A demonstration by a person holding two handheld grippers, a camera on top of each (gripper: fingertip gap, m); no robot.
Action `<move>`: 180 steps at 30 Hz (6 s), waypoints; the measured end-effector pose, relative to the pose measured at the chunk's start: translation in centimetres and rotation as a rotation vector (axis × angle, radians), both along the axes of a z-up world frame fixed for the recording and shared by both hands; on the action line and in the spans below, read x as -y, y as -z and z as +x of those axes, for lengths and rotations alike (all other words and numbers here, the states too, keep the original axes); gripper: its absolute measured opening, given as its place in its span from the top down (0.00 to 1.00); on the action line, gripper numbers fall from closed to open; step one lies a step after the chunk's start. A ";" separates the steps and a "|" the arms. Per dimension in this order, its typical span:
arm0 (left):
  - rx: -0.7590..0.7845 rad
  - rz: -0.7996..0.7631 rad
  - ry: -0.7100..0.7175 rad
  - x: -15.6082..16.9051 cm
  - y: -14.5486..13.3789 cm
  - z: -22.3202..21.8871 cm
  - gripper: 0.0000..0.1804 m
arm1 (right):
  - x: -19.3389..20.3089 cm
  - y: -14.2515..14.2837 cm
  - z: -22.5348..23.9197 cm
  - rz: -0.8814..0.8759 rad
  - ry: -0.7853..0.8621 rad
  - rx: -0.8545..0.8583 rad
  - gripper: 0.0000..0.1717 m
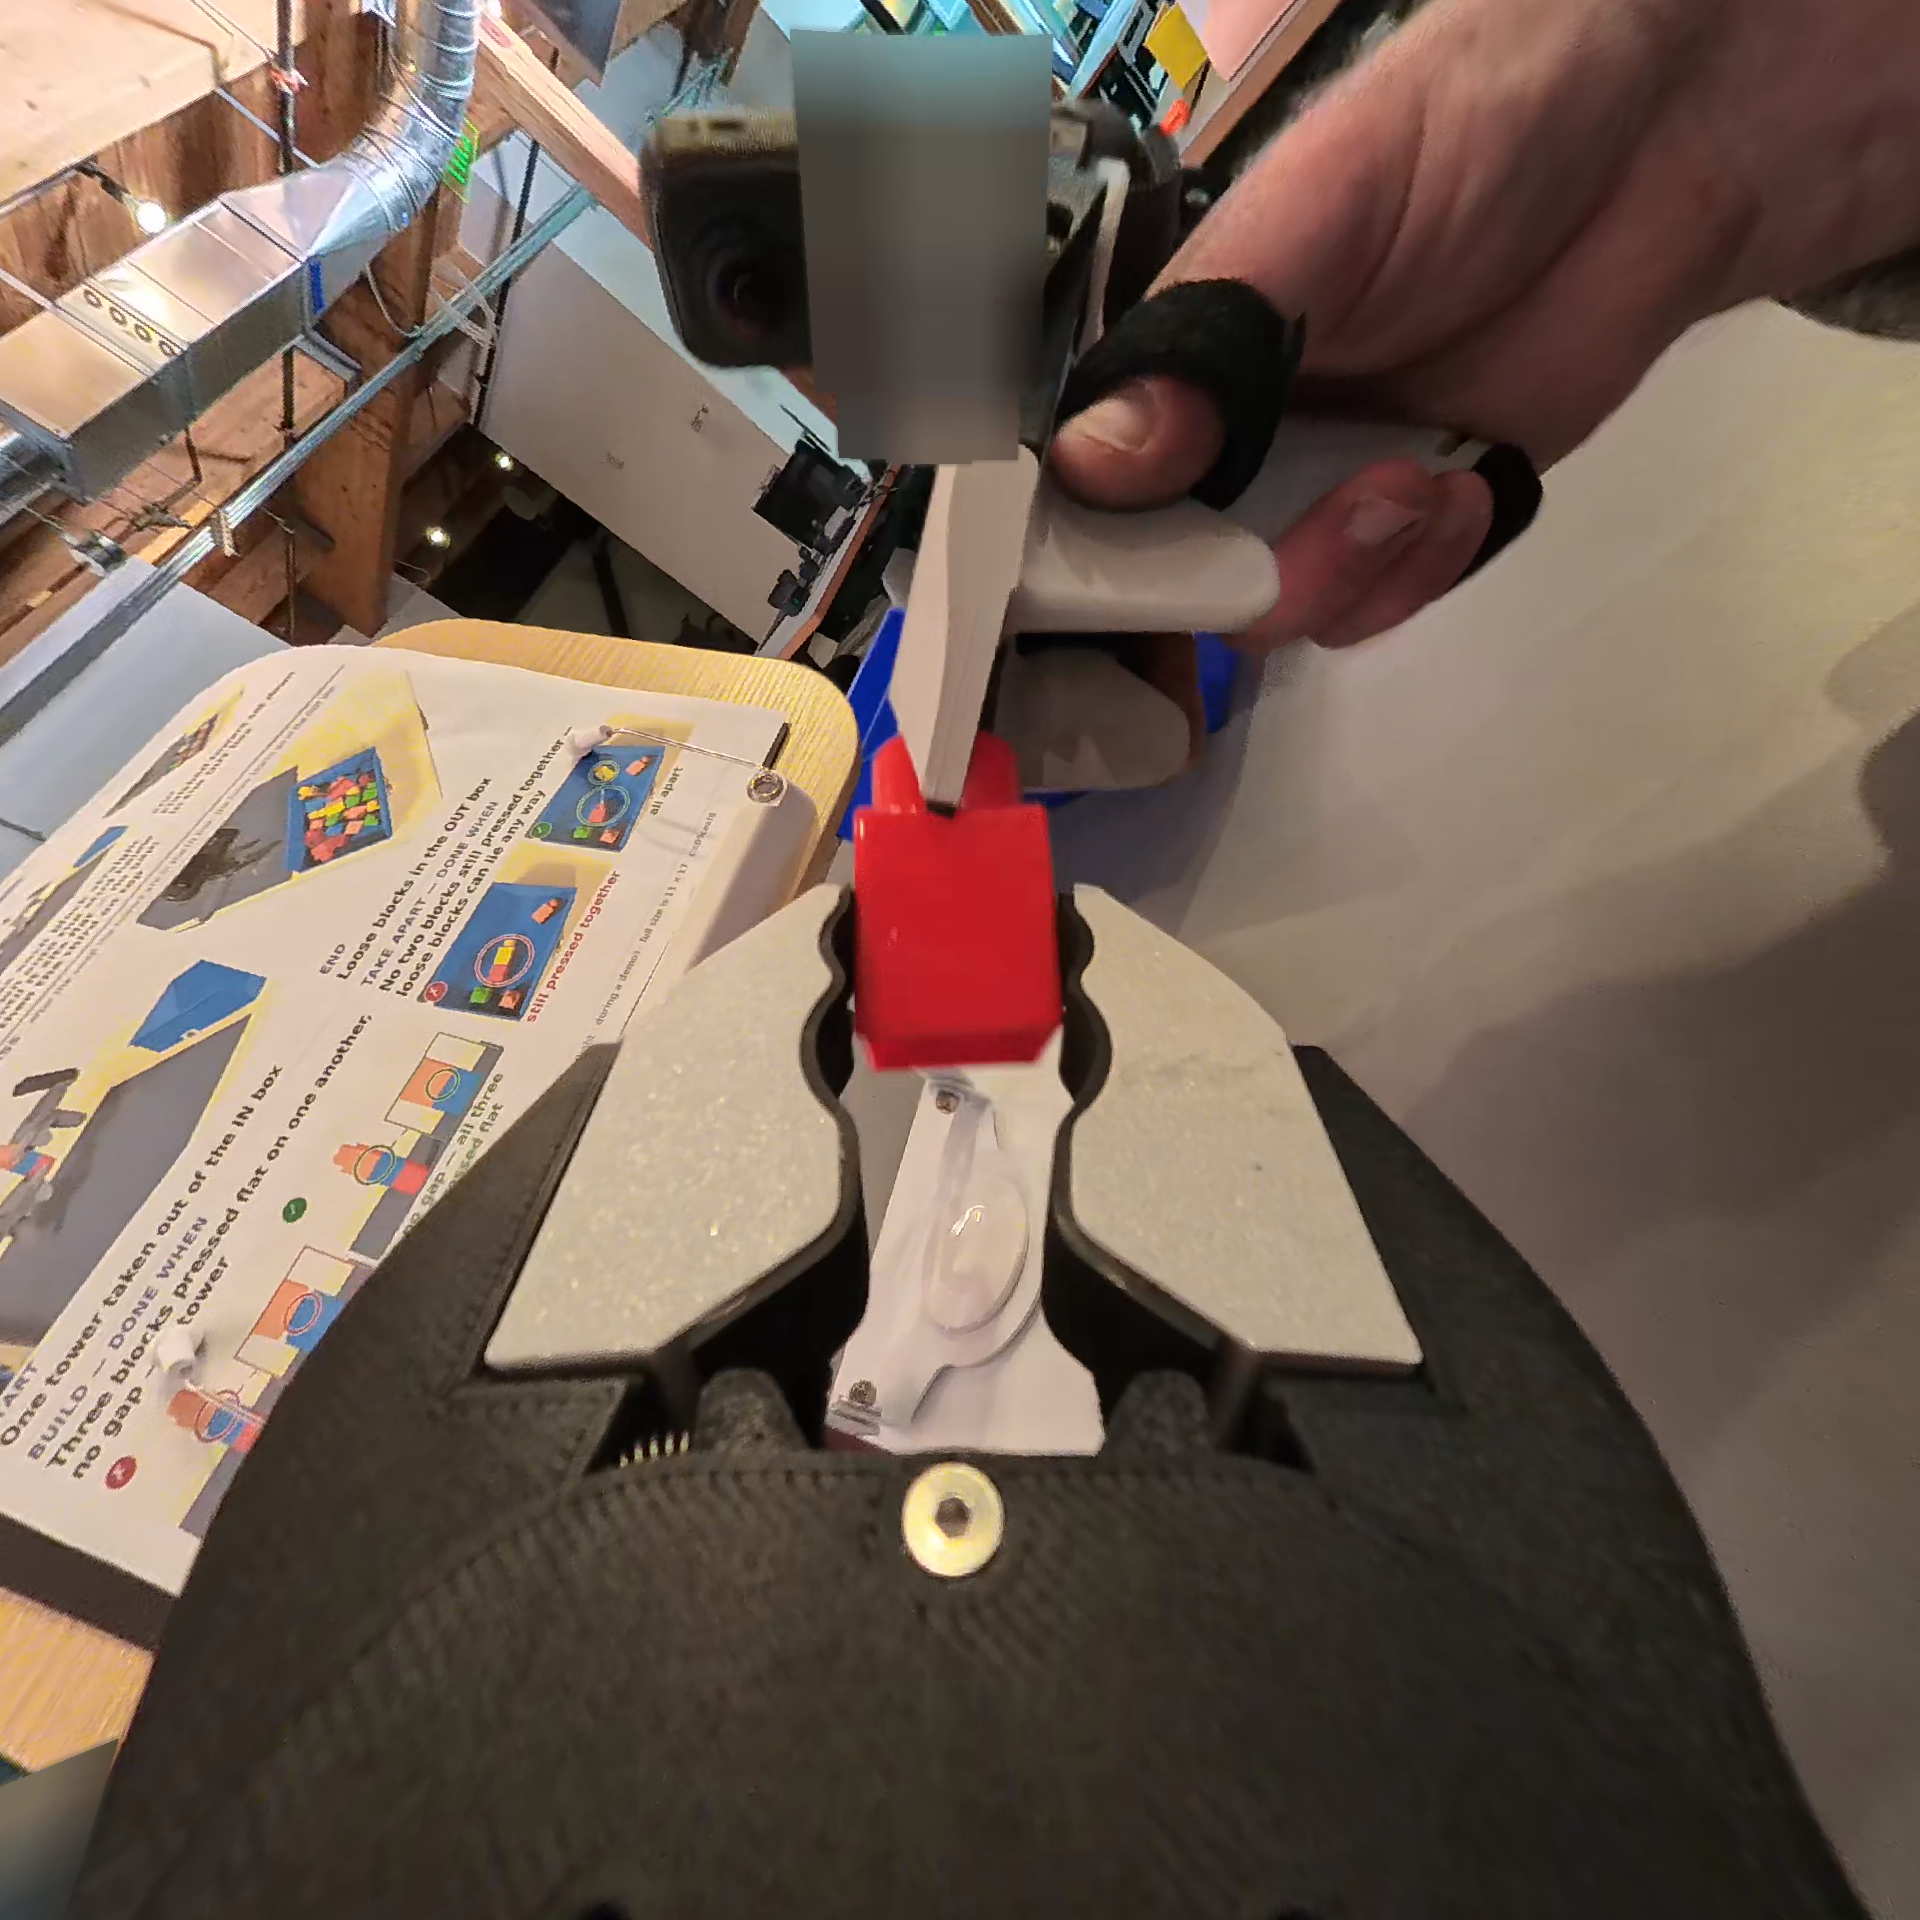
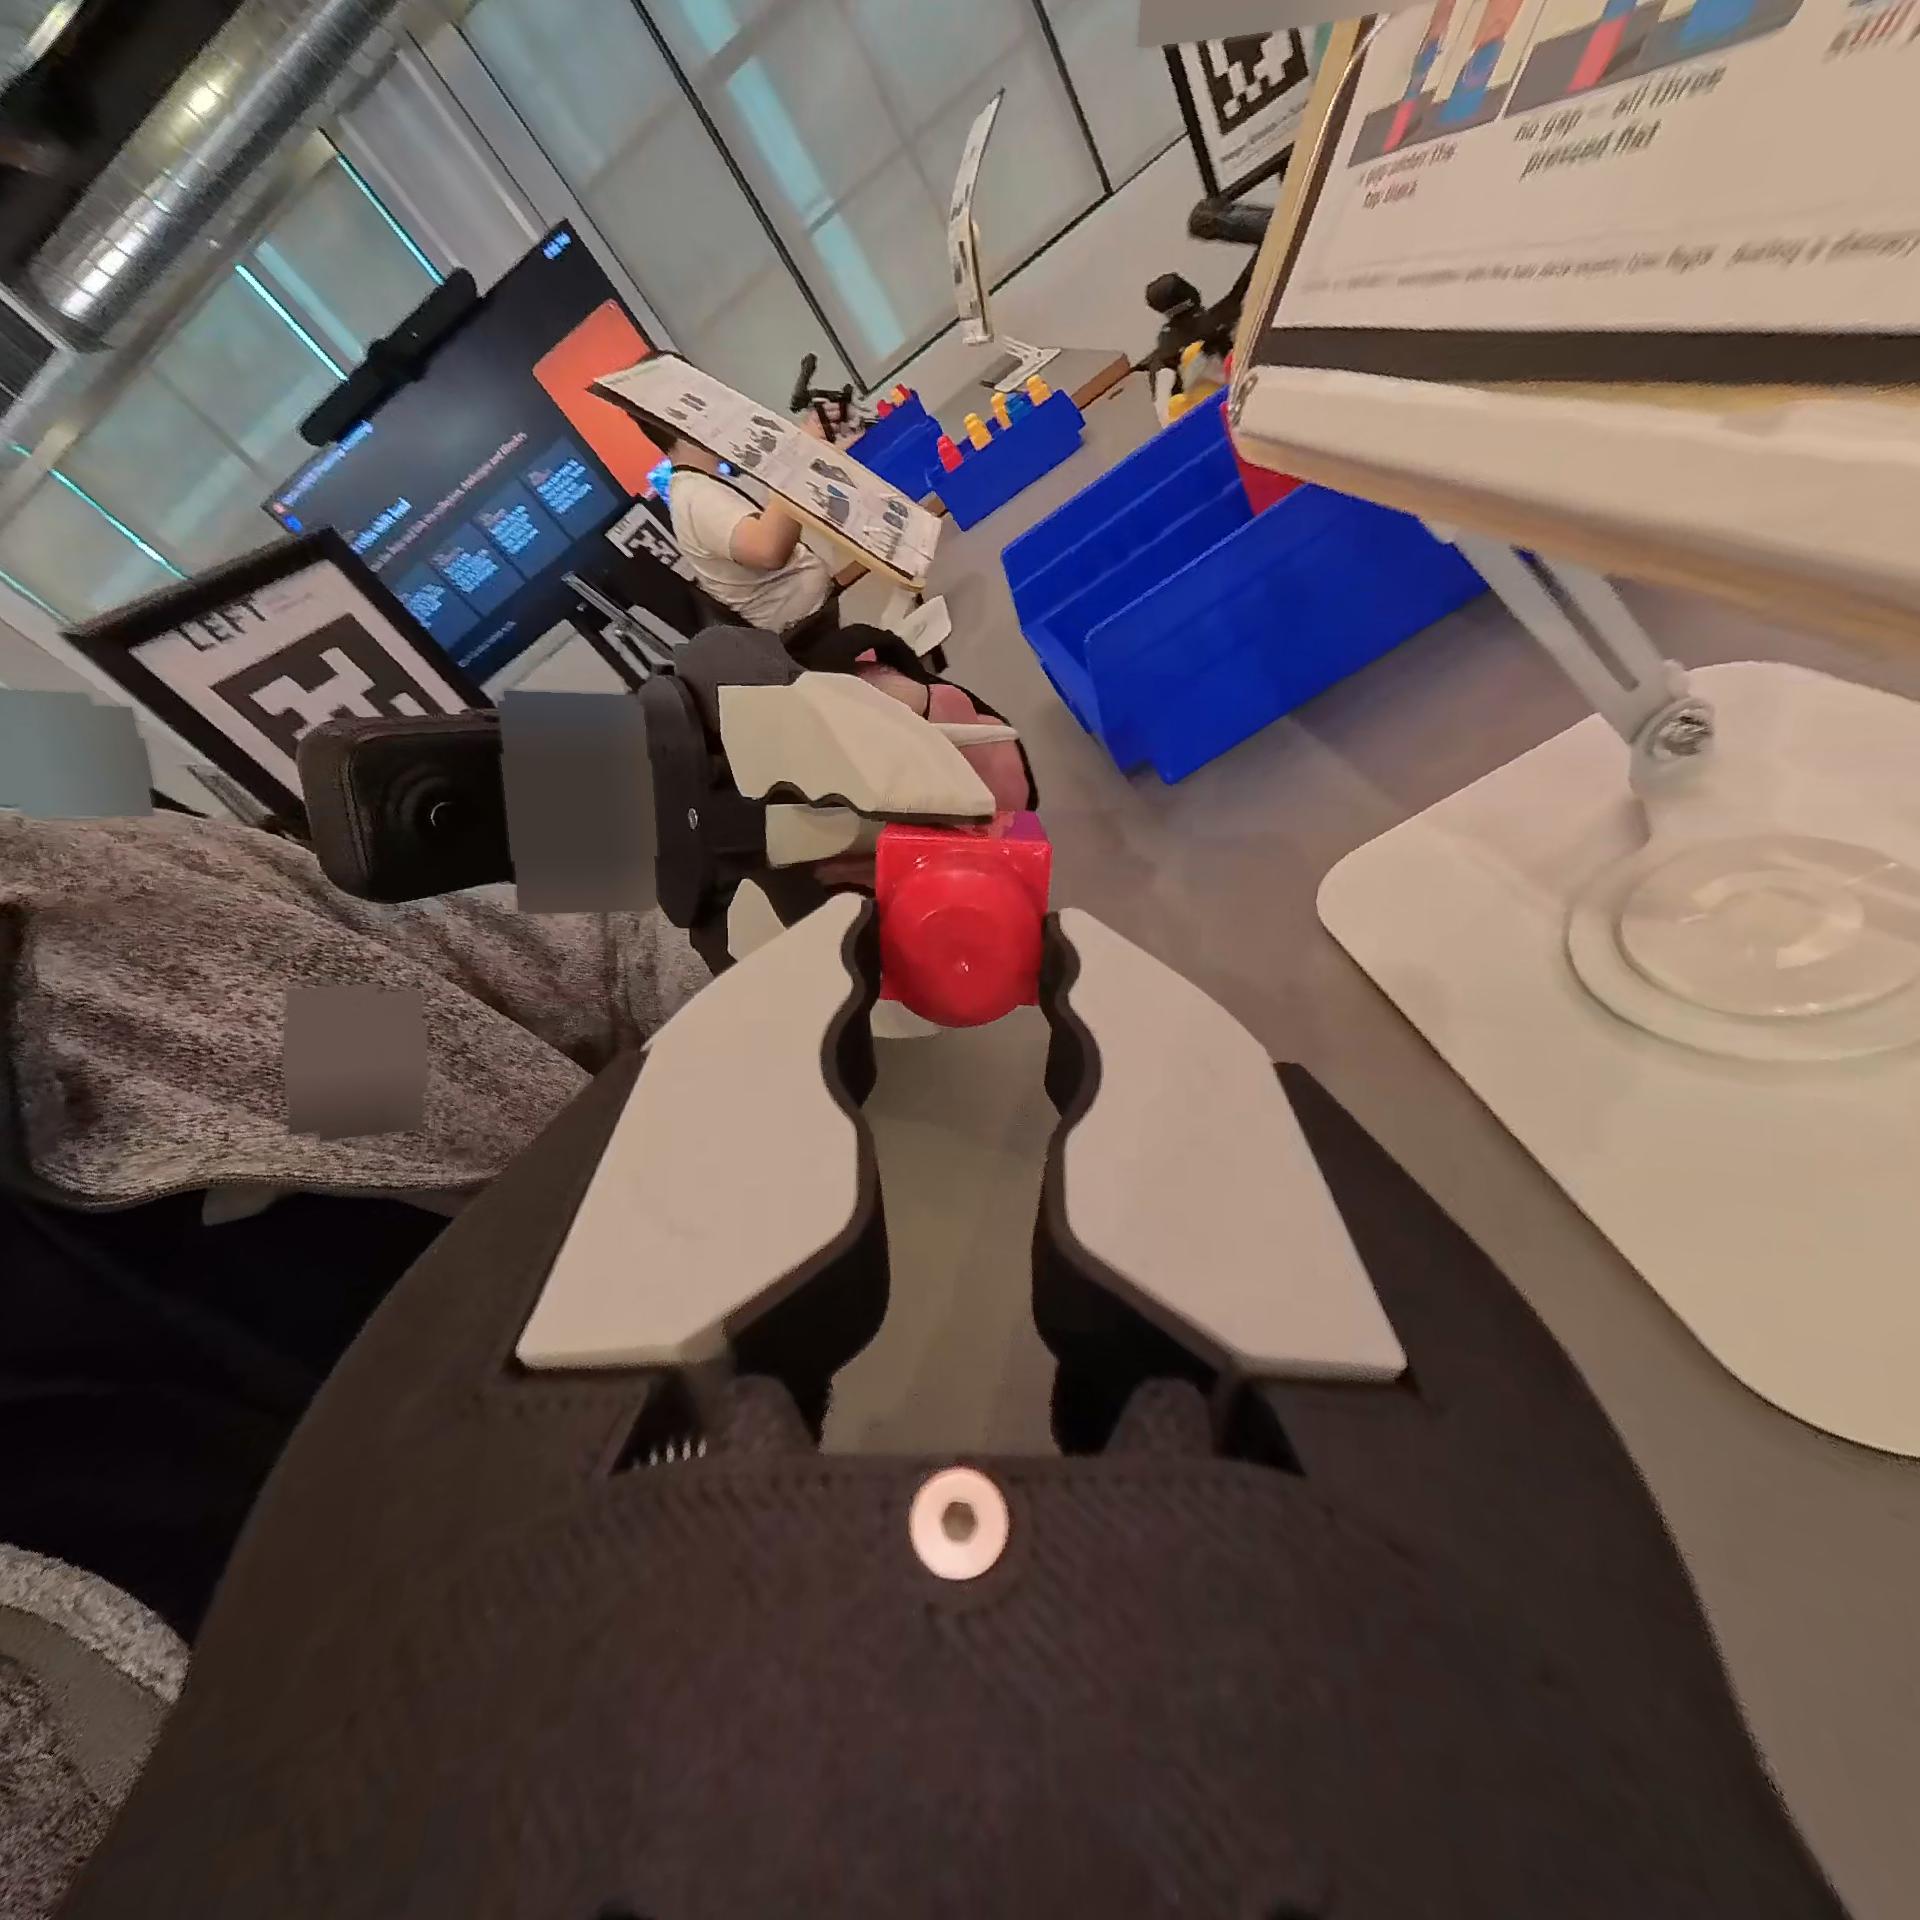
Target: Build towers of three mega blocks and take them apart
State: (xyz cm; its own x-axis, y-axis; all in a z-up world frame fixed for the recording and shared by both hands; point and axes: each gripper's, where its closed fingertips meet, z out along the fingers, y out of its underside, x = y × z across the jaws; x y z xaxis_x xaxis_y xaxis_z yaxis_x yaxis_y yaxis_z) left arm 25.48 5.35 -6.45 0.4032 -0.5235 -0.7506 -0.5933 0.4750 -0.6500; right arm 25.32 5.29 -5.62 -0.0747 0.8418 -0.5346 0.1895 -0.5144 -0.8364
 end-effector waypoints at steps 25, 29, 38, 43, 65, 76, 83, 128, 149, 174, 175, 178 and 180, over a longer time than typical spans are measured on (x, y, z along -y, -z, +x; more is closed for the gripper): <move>-0.014 -0.319 -0.072 -2.9 4.4 -1.6 1.00 | -33.0 9.1 28.5 0.160 0.886 1.280 0.82; 0.000 -0.325 -0.078 -3.1 4.3 -2.0 1.00 | -34.3 10.9 29.4 0.119 0.916 1.311 0.82; -0.012 -0.327 -0.072 -3.1 4.6 -1.7 1.00 | -35.4 11.9 29.9 0.032 0.950 1.323 0.82; -0.014 -0.328 -0.069 -3.1 4.6 -1.7 1.00 | -36.0 12.6 30.3 0.006 0.974 1.328 0.82; -0.025 -0.335 -0.059 -2.9 4.8 -1.5 1.00 | -34.5 10.5 30.0 0.104 0.954 1.318 0.89; -0.030 -0.336 -0.058 -3.0 5.1 -1.4 1.00 | -34.9 12.8 31.1 0.074 0.950 1.335 0.92; -0.009 -0.311 -0.038 -2.6 4.0 -1.9 1.00 | -32.2 9.1 28.2 0.216 0.951 1.181 0.92; 0.595 -0.729 -1.071 -13.1 7.0 -38.7 0.80 | -13.2 4.7 11.4 0.675 0.711 0.637 1.00; 0.292 -0.725 0.019 1.6 -5.2 -12.2 0.80 | -11.3 5.3 9.4 0.571 0.514 0.428 0.98; 0.028 -0.897 0.298 0.6 7.5 0.5 0.80 | -7.5 6.0 6.2 0.582 0.248 0.310 0.98; 0.033 -0.899 0.302 0.6 7.5 0.5 0.80 | -7.4 6.0 6.1 0.583 0.247 0.312 0.98; 0.043 -0.910 0.314 0.7 7.5 0.6 0.80 | -7.4 6.0 6.1 0.585 0.243 0.312 0.98; 0.050 -0.921 0.331 0.8 7.5 0.6 0.80 | -7.4 6.0 6.1 0.587 0.245 0.311 0.98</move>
State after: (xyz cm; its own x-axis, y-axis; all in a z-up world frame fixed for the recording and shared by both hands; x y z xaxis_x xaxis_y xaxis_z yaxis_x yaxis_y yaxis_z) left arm 26.11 4.59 -13.94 0.1507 -0.9883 0.0226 -0.4828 -0.0935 -0.8707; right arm 31.40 12.68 -11.61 0.2362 0.9706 0.0464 0.4007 -0.0538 -0.9146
